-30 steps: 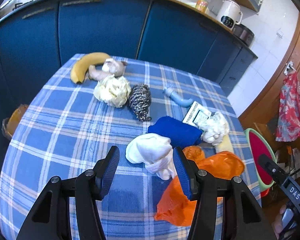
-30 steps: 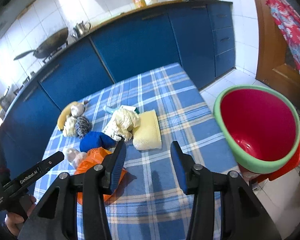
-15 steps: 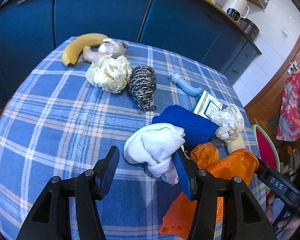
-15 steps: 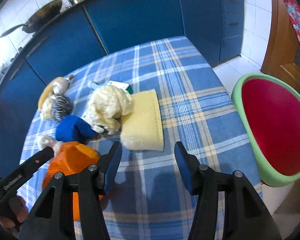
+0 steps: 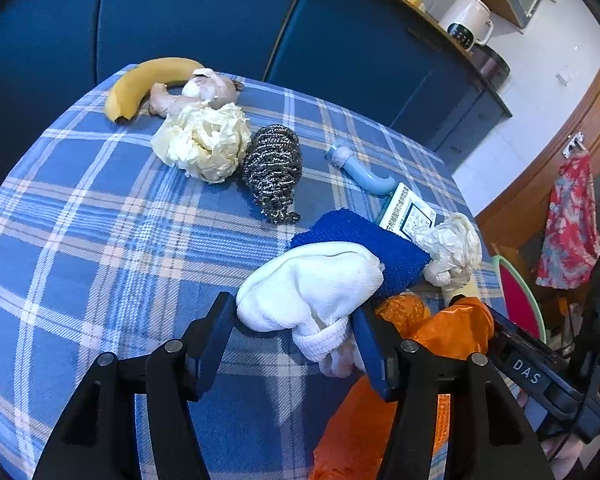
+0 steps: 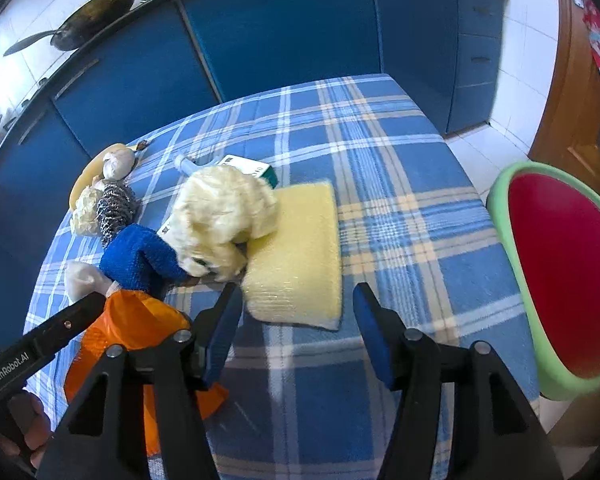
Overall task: Collect trash
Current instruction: 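Grasp the pale yellow foam sheet with the right tool, then grasp the white cloth with the left tool, then carry the foam sheet and white cloth over the red bucket, then open both tools to drop the sheet and cloth into the bucket, then move both open tools back over the table, then grasp crumpled white paper with the left tool while the right tool grasps crumpled cream paper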
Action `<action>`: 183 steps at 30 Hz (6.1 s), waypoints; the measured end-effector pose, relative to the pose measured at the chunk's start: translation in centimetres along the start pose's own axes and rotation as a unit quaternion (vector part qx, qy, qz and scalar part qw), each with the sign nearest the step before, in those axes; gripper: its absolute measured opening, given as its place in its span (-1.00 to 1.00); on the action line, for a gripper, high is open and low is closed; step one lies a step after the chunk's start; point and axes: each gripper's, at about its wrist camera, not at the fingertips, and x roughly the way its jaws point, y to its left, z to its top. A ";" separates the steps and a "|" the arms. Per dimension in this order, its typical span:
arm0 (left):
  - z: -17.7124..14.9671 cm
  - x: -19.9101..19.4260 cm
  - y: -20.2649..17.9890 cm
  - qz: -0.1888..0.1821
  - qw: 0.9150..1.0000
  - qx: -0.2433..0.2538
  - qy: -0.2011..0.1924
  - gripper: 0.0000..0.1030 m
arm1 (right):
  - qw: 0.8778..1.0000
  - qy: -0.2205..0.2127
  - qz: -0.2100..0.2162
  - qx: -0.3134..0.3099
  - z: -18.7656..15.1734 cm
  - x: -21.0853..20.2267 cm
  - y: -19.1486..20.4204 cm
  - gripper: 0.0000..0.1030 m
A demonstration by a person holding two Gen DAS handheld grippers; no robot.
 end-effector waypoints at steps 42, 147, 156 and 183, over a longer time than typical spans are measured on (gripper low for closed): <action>-1.3 -11.4 -6.6 -0.089 0.989 0.079 -0.088 -0.52 | 0.987 -0.157 0.026 0.005 -4.7 -16.5 -1.3 -0.72; 3.1 -9.1 -5.6 0.021 0.994 0.068 -0.080 0.01 | 0.984 -0.135 0.020 0.112 -3.5 -14.6 -5.8 0.09; 6.1 -6.7 0.1 0.062 0.995 0.018 -0.079 0.01 | 0.991 -0.098 0.000 0.095 -2.5 -10.2 -3.9 0.09; 8.5 2.9 5.5 0.040 0.997 -0.031 -0.049 0.02 | 0.995 -0.042 -0.002 0.094 -1.7 -3.5 -4.8 0.09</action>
